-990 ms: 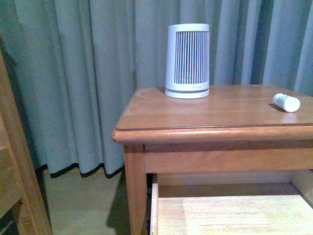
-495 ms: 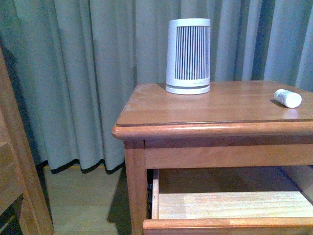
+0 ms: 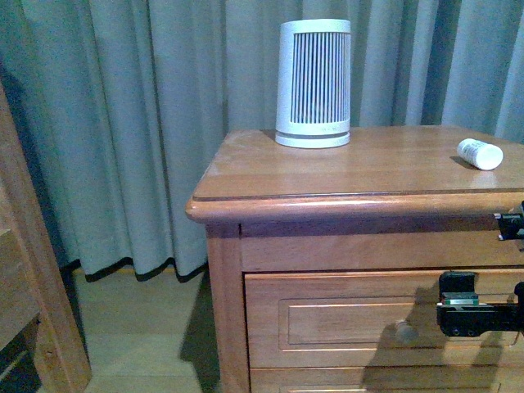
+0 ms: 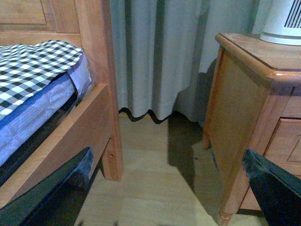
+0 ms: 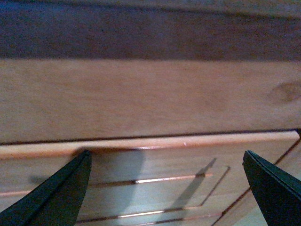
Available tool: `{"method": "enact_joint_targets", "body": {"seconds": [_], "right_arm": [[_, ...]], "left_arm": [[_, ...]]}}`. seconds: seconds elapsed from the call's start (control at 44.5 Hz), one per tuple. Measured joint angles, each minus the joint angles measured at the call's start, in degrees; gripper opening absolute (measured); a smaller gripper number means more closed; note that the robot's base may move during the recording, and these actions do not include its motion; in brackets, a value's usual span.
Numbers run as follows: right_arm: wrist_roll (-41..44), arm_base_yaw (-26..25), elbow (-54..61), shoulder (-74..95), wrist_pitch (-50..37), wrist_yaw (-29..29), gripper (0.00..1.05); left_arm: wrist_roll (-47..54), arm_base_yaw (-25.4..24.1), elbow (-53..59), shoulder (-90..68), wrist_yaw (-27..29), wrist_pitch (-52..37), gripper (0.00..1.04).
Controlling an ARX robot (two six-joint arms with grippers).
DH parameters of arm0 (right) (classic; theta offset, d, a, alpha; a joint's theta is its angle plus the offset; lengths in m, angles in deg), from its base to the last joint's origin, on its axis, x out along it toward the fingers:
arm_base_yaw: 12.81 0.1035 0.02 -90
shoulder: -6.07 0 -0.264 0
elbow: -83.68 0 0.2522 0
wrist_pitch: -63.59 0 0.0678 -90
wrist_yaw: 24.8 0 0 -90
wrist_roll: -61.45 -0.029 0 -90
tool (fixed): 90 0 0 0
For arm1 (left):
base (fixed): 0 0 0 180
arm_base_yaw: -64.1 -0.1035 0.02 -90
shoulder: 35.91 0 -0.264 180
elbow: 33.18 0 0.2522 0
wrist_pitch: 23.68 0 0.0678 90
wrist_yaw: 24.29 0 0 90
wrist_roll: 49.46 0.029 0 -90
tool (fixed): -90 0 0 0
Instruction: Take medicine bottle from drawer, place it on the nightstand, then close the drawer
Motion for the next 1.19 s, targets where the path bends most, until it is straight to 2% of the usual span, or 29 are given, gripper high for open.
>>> {"method": "enact_joint_targets", "body": {"seconds": [0.247, 0.427, 0.742, 1.012, 1.192], "right_arm": [[1.7, -3.7, -0.6, -0.7, 3.9, -1.8, 0.98], [-0.5, -2.9, 3.8, -10.7, 11.5, -2.3, 0.98], [-5.0, -0.8, 14.7, -39.6, 34.4, -2.3, 0.98], [-3.1, -5.3, 17.3, -74.6, 57.0, -4.8, 0.98], [-2.1, -6.4, 19.1, -96.6, 72.2, -7.0, 0.98]], "left_arm": [[0.0, 0.0, 0.0, 0.0, 0.0, 0.0, 0.98], [0.0, 0.0, 0.0, 0.0, 0.0, 0.0, 0.98], [0.0, 0.0, 0.0, 0.0, 0.0, 0.0, 0.98], [0.0, 0.0, 0.0, 0.0, 0.0, 0.0, 0.98], [0.0, 0.0, 0.0, 0.0, 0.0, 0.0, 0.98]]}}
